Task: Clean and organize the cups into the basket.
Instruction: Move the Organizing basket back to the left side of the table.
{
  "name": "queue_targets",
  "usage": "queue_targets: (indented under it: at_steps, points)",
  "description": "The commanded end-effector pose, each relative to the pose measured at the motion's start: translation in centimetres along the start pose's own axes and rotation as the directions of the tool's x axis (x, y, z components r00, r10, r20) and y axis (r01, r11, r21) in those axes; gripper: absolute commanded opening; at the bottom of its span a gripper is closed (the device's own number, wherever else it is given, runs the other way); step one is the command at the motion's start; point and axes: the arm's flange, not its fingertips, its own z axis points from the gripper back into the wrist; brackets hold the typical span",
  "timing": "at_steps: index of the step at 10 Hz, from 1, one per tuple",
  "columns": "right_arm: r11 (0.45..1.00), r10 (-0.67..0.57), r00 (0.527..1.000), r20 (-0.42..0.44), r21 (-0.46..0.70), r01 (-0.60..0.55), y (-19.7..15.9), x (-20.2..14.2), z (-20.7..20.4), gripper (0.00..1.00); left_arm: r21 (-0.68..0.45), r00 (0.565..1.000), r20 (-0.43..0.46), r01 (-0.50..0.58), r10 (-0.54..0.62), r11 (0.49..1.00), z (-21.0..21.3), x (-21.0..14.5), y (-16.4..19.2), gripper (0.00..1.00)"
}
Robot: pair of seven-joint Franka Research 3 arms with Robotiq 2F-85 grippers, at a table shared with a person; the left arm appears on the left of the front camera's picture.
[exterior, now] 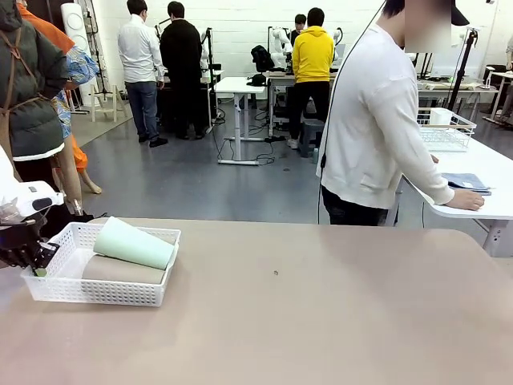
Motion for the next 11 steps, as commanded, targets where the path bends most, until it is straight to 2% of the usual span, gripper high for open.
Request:
queue_targets:
  at_steps: [1, 2, 3, 4, 11]
  points:
    - [1.0, -0.007, 1.0, 0.003, -0.013, 0.007, 0.2, 0.0, -0.3, 1.0, 0.025, 1.0, -0.009, -0.013, 0.013, 1.0, -0.5, -0.7, -0.2, 0.64]
    - [1.0, -0.007, 1.0, 0.003, -0.013, 0.007, 0.2, 0.0, -0.3, 1.0, 0.021, 1.0, -0.003, -0.019, 0.019, 1.0, -0.2, -0.7, -0.2, 1.0]
    - [1.0, -0.007, 1.0, 0.003, -0.013, 0.007, 0.2, 0.0, -0.3, 1.0, 0.016, 0.999, 0.013, -0.03, 0.03, 0.999, 0.3, -0.8, -0.1, 0.67]
    - [1.0, -0.007, 1.0, 0.003, -0.013, 0.007, 0.2, 0.0, -0.3, 1.0, 0.016, 0.999, 0.023, -0.033, 0.032, 0.999, 0.7, -0.9, -0.2, 1.0]
    - [1.0, -0.007, 1.0, 0.003, -0.013, 0.007, 0.2, 0.0, -0.3, 1.0, 0.021, 0.999, 0.023, -0.044, 0.043, 0.999, 3.3, -1.3, -2.2, 1.0]
